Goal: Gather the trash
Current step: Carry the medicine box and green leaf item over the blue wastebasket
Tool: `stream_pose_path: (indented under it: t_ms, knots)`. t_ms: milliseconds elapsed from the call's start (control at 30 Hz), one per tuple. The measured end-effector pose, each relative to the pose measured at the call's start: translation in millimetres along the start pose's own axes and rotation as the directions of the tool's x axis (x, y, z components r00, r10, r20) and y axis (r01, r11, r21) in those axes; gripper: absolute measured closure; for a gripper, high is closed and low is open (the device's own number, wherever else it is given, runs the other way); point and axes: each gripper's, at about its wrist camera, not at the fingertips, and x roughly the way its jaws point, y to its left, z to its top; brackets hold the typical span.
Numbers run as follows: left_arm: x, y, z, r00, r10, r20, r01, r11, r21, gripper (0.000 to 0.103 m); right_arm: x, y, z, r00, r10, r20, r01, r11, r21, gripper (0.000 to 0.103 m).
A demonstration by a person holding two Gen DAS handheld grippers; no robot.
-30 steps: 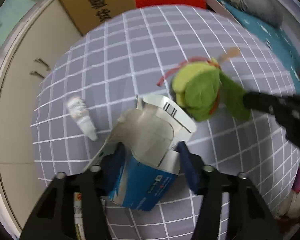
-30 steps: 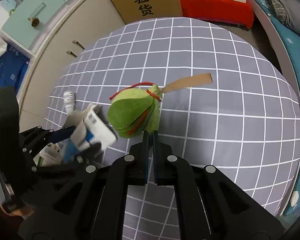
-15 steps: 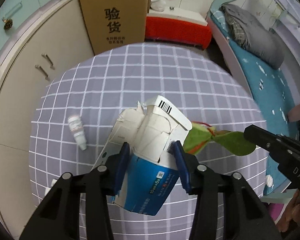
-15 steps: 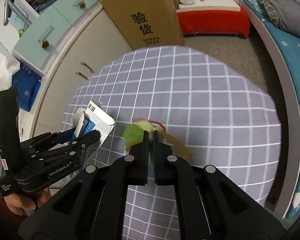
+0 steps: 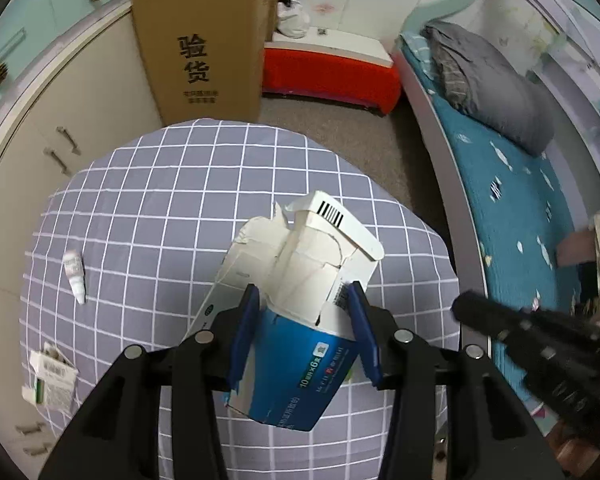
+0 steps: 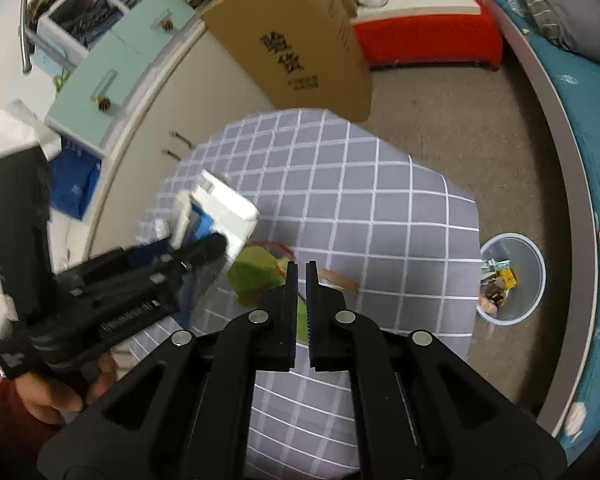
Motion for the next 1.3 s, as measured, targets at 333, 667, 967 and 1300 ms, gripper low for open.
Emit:
stream_pose_path:
  t_ms: [333,667,967,1300]
  knots:
    - [2.8,59.3,-21.3,0.995,0.093,-0.048,-0.098,0.989,-0.107,0.058,55.4,32.9,-11.6,0.996,0.003,-0.094,-0.013,0.994,-0.108,0.049]
    - [18.5,134.4,-20.6,0.99,0.103,-0.096,-0.11,0.991,-0.072,0.058,130.4,72.6,-15.0,0.987,-0.114,-0.117,0.106,0.992,-0.07,0.036]
    - [28.0,132.3,-18.6,0.992,0.06,-0.11,-0.067,0.996,-0.061,0.058,135.4,62.0,-11.5,0.987,-0.098,-0.127,0.093,0.995,-0.046,0.08]
    - [8.9,32.6,-3.5,0.998,-0.01,-0.056,0.009,1.0,-0.02,0.058,46.3,7.1,2.3,0.995,-0.092,-0.029,0.091,0.996,-0.014,0.081]
